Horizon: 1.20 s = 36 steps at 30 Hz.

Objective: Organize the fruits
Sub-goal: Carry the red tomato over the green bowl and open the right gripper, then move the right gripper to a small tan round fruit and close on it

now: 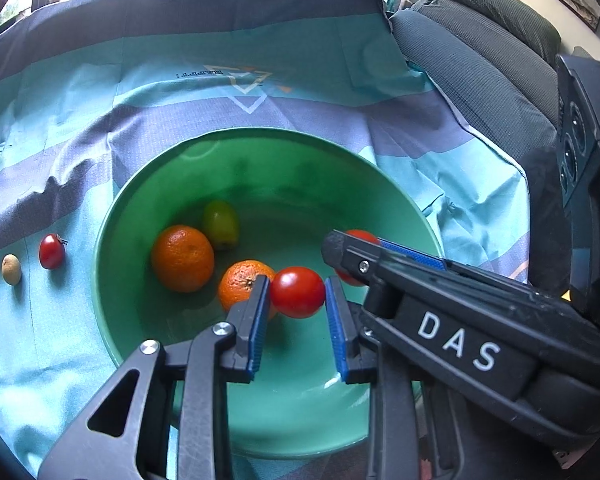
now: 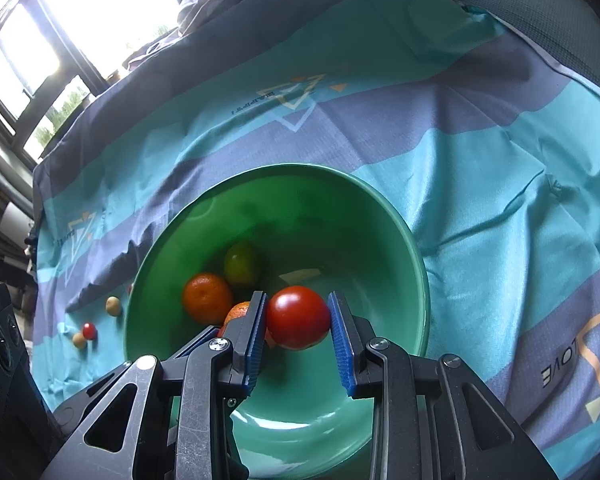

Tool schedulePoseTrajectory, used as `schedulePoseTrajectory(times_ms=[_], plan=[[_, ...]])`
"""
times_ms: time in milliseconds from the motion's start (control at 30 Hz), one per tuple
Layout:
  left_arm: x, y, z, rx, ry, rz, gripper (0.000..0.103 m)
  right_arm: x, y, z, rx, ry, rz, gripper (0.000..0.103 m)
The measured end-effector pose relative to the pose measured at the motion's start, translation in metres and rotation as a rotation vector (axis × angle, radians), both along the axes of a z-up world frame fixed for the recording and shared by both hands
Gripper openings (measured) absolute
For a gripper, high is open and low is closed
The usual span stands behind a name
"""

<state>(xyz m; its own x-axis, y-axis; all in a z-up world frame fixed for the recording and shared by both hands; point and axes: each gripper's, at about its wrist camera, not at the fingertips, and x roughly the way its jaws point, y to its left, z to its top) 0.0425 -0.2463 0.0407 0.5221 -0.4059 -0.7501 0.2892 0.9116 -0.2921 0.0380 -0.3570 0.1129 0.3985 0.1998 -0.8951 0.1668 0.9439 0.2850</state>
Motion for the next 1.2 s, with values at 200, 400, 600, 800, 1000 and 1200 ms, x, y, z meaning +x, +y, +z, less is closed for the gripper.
schedulePoseTrajectory(times_ms=[200,400,600,800,1000,1200], plan=[[0.003,0.003,0.0,-0.021,0.034,-0.007,0.034,0.001,0.0,-0.001,-0.009,0.004,-0.004,0.033],[-0.005,0.017,0.016,-0.069,0.017,0.0,0.05,-0.001,-0.001,0.006,0.007,-0.045,-0.024,0.049],[-0.02,0.059,0.036,-0.052,-0.038,0.066,0.051,-0.001,0.005,0.014,-0.017,-0.081,-0.027,0.053],[-0.032,0.139,0.049,0.027,-0.087,0.209,0.057,0.001,0.021,0.017,-0.027,-0.106,-0.004,0.053],[-0.047,0.231,0.044,0.055,-0.101,0.432,0.058,0.0,0.046,0.03,-0.094,-0.171,0.023,0.053],[-0.048,0.275,0.037,0.103,-0.082,0.53,0.058,-0.002,0.079,0.041,-0.11,-0.227,0.099,0.053]])
